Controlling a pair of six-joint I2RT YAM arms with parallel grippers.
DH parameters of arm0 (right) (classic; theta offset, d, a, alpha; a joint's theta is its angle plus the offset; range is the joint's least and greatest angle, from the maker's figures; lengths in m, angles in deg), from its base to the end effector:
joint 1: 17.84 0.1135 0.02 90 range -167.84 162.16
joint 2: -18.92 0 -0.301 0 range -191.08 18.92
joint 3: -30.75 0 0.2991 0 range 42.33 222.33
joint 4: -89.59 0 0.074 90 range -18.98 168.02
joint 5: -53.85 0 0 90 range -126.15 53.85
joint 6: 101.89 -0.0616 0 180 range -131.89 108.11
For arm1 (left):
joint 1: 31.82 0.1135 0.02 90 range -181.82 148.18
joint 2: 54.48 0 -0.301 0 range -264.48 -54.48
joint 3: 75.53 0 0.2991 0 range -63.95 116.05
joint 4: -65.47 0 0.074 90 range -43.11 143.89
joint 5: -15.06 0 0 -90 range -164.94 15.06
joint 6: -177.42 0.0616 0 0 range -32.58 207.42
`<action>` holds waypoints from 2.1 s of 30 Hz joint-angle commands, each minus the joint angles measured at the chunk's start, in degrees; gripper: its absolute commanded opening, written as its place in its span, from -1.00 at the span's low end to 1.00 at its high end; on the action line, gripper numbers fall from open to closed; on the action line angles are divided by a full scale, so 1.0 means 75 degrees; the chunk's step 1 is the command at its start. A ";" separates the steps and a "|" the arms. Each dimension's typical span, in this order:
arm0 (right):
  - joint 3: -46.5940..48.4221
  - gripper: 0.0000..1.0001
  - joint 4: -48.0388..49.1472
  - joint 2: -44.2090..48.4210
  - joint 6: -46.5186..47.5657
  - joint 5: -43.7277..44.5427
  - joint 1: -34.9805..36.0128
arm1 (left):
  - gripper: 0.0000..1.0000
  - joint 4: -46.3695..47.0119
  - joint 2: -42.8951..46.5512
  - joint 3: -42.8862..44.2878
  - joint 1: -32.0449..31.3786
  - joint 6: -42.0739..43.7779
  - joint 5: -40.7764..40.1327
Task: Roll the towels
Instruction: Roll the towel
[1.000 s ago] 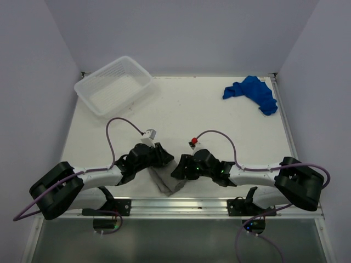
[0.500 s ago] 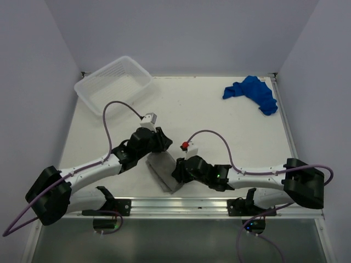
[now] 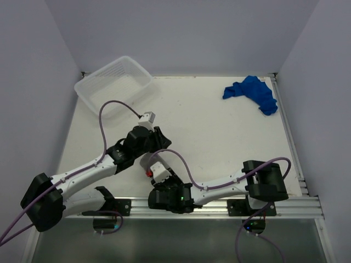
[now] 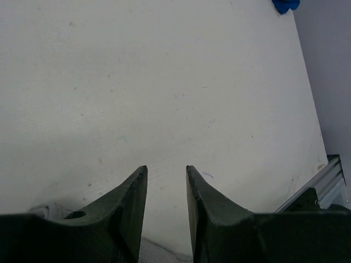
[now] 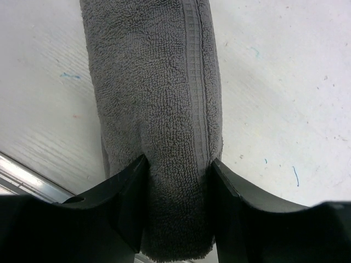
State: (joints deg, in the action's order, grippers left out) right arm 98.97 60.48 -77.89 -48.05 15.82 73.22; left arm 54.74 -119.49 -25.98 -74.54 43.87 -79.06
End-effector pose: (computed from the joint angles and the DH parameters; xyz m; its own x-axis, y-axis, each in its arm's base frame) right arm 0.0415 0.3790 0.1746 -0.3554 -0.4407 -0.8243 -0.5128 0.8292 -0.2223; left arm 0.2254 -0.2021 0.2468 -0.6686 -0.3180 -0.6722 0.2327 0.7691 -0.5953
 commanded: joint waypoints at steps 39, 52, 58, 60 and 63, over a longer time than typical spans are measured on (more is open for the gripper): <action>-0.3016 0.90 0.3322 0.2151 -0.1260 -0.7454 -0.2955 | -0.25 -0.0510 0.1426 -0.2638 0.0024 -0.1002 -0.0435; -0.3158 -0.15 0.2948 0.2326 -0.0757 -0.6508 -0.2615 | -0.23 -0.0908 0.1649 -0.2324 0.0036 -0.0991 -0.0809; -0.2713 -0.38 0.2375 0.2257 -0.0019 -0.4237 -0.1679 | 0.10 -0.2453 0.1345 -0.0651 0.0071 -0.0767 -0.1605; -0.2444 -0.38 0.2130 0.2163 0.0052 -0.3256 -0.1282 | 0.25 -0.3285 0.1030 -0.0109 0.0117 -0.0791 -0.1805; -0.2022 -0.40 0.1732 0.1987 -0.0041 -0.2326 -0.0964 | 0.37 -0.4515 0.0655 0.1004 0.0176 -0.0919 -0.2087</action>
State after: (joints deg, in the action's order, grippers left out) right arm 79.84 78.84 -61.96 -50.17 -15.13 64.35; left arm 32.11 -112.78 -25.23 -73.93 37.05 -89.86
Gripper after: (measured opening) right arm 0.466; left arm 0.677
